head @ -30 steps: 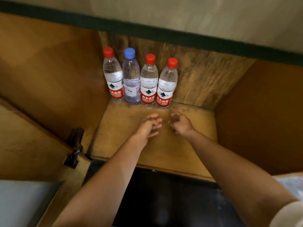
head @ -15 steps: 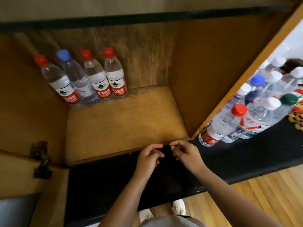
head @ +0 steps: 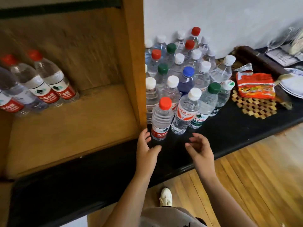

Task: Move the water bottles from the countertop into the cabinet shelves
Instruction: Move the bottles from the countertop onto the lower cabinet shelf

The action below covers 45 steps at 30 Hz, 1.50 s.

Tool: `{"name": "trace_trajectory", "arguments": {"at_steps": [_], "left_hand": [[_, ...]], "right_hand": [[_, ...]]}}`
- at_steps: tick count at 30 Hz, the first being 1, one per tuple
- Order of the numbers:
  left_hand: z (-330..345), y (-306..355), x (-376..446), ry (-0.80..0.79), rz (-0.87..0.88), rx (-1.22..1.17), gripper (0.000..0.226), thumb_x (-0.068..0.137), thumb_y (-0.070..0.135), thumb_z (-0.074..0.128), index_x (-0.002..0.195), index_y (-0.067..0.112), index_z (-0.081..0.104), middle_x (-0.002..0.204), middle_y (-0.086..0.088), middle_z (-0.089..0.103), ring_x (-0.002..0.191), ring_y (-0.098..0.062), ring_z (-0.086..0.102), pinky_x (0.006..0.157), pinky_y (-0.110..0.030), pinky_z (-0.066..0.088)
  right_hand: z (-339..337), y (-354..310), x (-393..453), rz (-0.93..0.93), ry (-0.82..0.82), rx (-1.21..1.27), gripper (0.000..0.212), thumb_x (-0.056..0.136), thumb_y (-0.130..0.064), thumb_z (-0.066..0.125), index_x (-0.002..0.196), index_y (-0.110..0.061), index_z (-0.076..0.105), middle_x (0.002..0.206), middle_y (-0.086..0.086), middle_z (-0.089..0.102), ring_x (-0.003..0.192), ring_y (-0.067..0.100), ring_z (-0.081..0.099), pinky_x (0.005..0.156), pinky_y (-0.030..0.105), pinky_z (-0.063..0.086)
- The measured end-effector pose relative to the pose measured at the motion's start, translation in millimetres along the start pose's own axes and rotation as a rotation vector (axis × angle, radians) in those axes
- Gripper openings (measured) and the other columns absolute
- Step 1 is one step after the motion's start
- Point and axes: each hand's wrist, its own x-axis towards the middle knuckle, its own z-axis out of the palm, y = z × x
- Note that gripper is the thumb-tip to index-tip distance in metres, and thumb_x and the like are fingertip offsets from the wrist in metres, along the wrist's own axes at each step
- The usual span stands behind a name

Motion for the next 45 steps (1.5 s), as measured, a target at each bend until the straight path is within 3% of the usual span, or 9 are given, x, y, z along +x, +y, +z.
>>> {"name": "trace_trajectory", "arguments": {"at_steps": [4,7,10,14,17,27,37,40,45], "left_hand": [[24,12,14,0.064,0.091,0.006,0.074,0.074,-0.006,0.067,0.136,0.020,0.035,0.136,0.004,0.041,0.124,-0.007,0.039,0.099,-0.025,0.034],[35,22,21,0.098,0.179,0.013,0.067,0.073,0.003,0.074,0.130,0.018,0.042,0.132,-0.004,0.049,0.124,-0.016,0.046,0.105,-0.032,0.036],[44,27,23,0.139,0.250,0.017,0.065,0.070,0.009,0.078,0.126,0.017,0.045,0.127,-0.004,0.054,0.121,-0.016,0.050,0.103,-0.027,0.039],[53,28,24,0.179,0.266,0.059,0.073,0.070,0.011,0.078,0.133,0.007,0.040,0.131,-0.007,0.052,0.125,-0.018,0.047,0.109,-0.039,0.036],[58,28,27,0.229,0.278,0.095,0.070,0.071,0.017,0.078,0.130,0.010,0.041,0.130,-0.006,0.052,0.124,-0.016,0.048,0.107,-0.034,0.037],[58,27,23,0.240,0.259,0.166,0.070,0.077,0.016,0.073,0.135,0.006,0.036,0.133,-0.007,0.050,0.125,-0.018,0.048,0.107,-0.034,0.038],[15,3,-7,0.124,0.257,0.292,0.065,0.076,0.018,0.072,0.125,0.035,0.033,0.117,0.026,0.046,0.112,0.013,0.044,0.093,0.003,0.031],[0,1,-16,0.098,0.238,0.282,0.064,0.073,0.031,0.070,0.128,0.032,0.036,0.118,0.027,0.047,0.111,0.021,0.043,0.093,0.003,0.030],[-25,0,-24,0.048,0.234,0.264,0.072,0.069,0.041,0.065,0.132,0.018,0.038,0.125,0.010,0.053,0.118,0.006,0.048,0.099,-0.009,0.037]], "right_hand": [[-4,-5,32,-0.067,-0.036,0.030,0.054,0.080,-0.005,0.067,0.126,-0.020,0.042,0.119,-0.005,0.050,0.107,0.007,0.051,0.084,0.016,0.045],[-1,-11,52,-0.180,-0.061,-0.004,0.062,0.077,-0.008,0.071,0.129,-0.021,0.040,0.123,-0.013,0.050,0.110,-0.005,0.049,0.091,0.012,0.043],[1,-16,66,-0.257,-0.052,-0.088,0.066,0.073,-0.015,0.075,0.128,-0.029,0.040,0.115,-0.028,0.048,0.106,-0.018,0.047,0.086,0.005,0.041],[4,-16,75,-0.286,-0.034,-0.275,0.074,0.073,-0.030,0.075,0.134,-0.025,0.033,0.131,-0.007,0.050,0.120,0.011,0.050,0.095,0.028,0.044],[5,-19,77,-0.343,0.000,-0.413,0.079,0.072,-0.042,0.073,0.135,-0.019,0.030,0.130,0.004,0.050,0.115,0.025,0.054,0.086,0.038,0.046],[1,-26,87,-0.411,-0.021,-0.594,0.071,0.075,-0.048,0.069,0.126,-0.008,0.039,0.117,0.011,0.054,0.096,0.032,0.060,0.068,0.033,0.042],[-11,-20,75,-0.480,-0.224,-0.615,0.069,0.073,-0.042,0.072,0.127,-0.015,0.040,0.122,0.007,0.053,0.110,0.024,0.055,0.077,0.027,0.038],[-10,-18,64,-0.486,-0.280,-0.624,0.071,0.073,-0.044,0.071,0.130,-0.017,0.037,0.123,0.005,0.052,0.108,0.021,0.056,0.077,0.024,0.037],[-1,-17,42,-0.496,-0.367,-0.634,0.075,0.075,-0.047,0.068,0.135,-0.019,0.033,0.126,0.002,0.050,0.107,0.016,0.055,0.077,0.021,0.038]]}}
